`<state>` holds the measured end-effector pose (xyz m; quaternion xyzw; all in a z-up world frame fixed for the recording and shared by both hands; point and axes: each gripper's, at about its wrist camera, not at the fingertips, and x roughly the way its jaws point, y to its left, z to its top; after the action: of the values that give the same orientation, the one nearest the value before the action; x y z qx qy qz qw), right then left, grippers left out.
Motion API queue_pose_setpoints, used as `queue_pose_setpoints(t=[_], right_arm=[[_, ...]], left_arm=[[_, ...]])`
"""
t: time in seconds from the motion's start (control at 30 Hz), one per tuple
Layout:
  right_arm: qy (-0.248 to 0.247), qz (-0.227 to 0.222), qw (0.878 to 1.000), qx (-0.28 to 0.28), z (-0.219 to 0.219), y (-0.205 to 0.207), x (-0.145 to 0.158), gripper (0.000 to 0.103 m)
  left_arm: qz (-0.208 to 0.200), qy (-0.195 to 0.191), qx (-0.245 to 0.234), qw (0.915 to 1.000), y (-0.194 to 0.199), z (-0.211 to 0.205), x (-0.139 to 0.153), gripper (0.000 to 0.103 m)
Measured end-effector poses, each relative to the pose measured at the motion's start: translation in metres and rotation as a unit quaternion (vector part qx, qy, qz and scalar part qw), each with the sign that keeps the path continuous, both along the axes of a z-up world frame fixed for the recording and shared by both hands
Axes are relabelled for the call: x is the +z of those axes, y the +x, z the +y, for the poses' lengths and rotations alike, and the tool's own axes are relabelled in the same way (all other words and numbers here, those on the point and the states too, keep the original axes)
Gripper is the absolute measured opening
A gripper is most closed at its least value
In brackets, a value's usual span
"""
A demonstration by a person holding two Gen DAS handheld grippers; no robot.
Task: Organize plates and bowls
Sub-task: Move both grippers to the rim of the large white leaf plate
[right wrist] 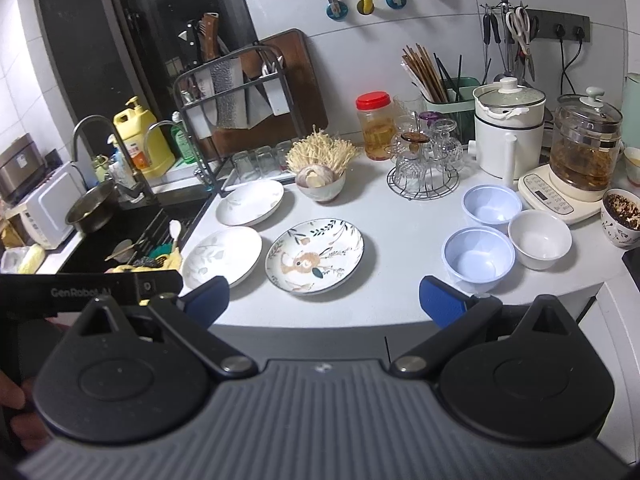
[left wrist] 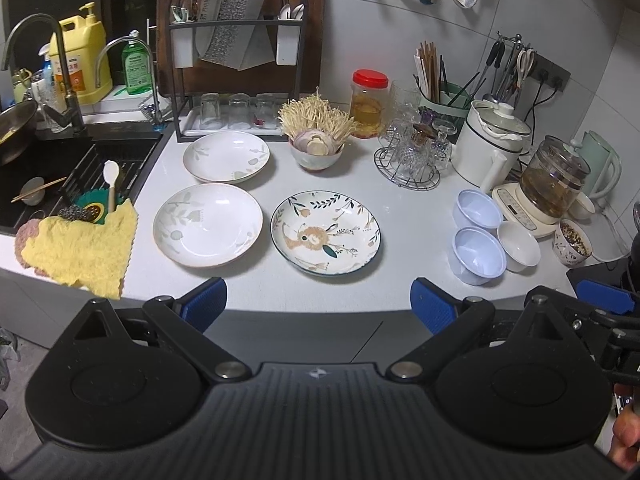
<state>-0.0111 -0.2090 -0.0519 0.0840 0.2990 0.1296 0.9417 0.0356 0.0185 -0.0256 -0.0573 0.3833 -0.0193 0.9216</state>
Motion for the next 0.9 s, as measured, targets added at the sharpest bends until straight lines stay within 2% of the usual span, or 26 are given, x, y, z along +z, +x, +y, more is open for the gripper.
queue_pose_setpoints(t=[0.23, 0.4, 0.57, 0.73, 0.9], right_arm=[[0.003, 0.002, 1.000, -0.003, 0.023, 0.031, 0.002, 0.100], [0.001, 0.015, 1.000, 0.003, 0.047, 0.057, 0.002, 0.099], [-0.003, 0.031, 0.999, 0.005, 0.073, 0.086, -0.001, 0.099], [-0.002, 0.045, 0.999, 0.013, 0.108, 0.114, -0.007, 0.099], [0.001, 0.067, 0.998, 0.009, 0.143, 0.142, -0.023, 0.095]], left_arm=[[0.010, -0.003, -0.014, 0.9998, 0.045, 0.032, -0.002, 0.100], [0.016, -0.023, -0.010, 0.9996, 0.077, 0.066, -0.006, 0.100], [0.019, -0.018, -0.012, 0.9996, 0.109, 0.094, -0.013, 0.100], [0.030, -0.045, -0.012, 0.9985, 0.137, 0.132, -0.025, 0.100], [0.040, -0.051, -0.029, 0.9975, 0.165, 0.172, -0.046, 0.100]])
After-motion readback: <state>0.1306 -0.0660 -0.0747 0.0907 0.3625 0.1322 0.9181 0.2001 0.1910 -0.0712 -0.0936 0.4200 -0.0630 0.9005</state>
